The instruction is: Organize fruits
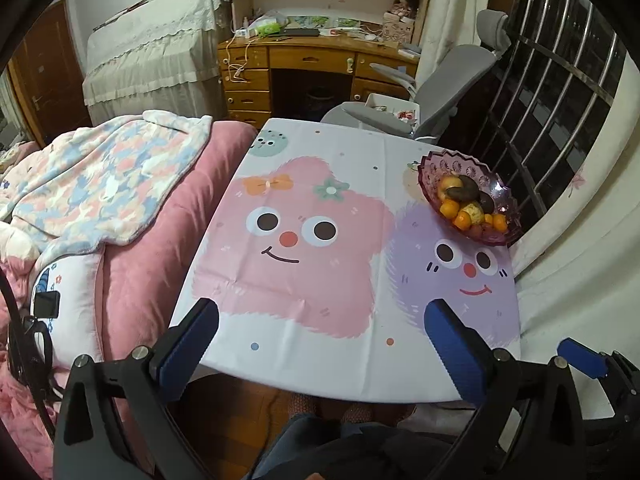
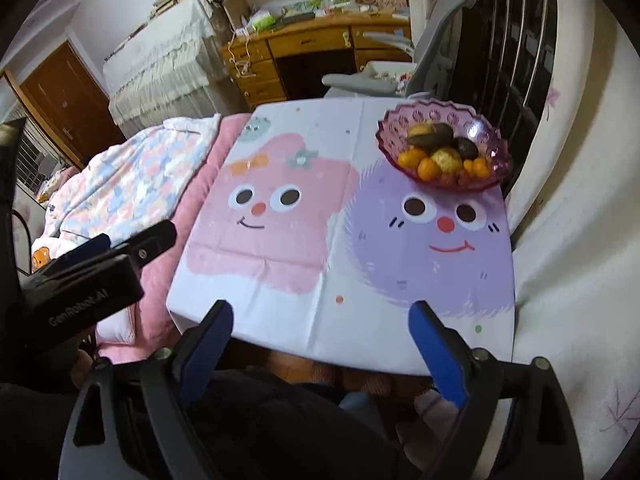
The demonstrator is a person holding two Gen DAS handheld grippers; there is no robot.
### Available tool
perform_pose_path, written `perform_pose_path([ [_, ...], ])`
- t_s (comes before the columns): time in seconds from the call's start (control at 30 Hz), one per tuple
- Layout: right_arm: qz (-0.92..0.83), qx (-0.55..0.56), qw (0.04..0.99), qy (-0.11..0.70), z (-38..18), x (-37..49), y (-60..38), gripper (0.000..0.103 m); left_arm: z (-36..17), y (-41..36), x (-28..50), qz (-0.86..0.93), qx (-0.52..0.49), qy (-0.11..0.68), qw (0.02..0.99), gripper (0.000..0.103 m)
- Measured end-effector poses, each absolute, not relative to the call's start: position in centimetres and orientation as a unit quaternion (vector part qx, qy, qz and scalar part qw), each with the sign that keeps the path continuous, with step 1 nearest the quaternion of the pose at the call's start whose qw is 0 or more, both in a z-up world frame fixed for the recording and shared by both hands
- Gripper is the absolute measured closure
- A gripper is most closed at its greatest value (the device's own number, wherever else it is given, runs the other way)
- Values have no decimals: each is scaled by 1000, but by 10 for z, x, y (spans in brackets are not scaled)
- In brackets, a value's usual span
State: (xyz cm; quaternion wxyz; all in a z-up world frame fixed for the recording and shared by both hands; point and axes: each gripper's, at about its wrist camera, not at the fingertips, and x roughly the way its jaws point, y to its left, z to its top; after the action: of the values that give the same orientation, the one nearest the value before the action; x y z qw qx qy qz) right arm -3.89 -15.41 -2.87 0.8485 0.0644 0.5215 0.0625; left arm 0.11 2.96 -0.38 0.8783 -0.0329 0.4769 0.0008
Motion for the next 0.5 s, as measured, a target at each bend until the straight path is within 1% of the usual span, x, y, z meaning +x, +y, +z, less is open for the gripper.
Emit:
perform_pose_path([
  [0.03, 61, 63, 849, 521, -29, -39, -155, 5, -4, 31, 1, 4, -34, 476, 879, 1],
  [0.07, 59, 61, 850, 520, -29, -39, -156, 0, -3, 32, 0, 7, -37, 474, 880, 1],
  [0.5, 67, 50, 856, 510, -27, -43, -154, 0, -3, 32, -4, 6, -38, 469, 883, 1],
])
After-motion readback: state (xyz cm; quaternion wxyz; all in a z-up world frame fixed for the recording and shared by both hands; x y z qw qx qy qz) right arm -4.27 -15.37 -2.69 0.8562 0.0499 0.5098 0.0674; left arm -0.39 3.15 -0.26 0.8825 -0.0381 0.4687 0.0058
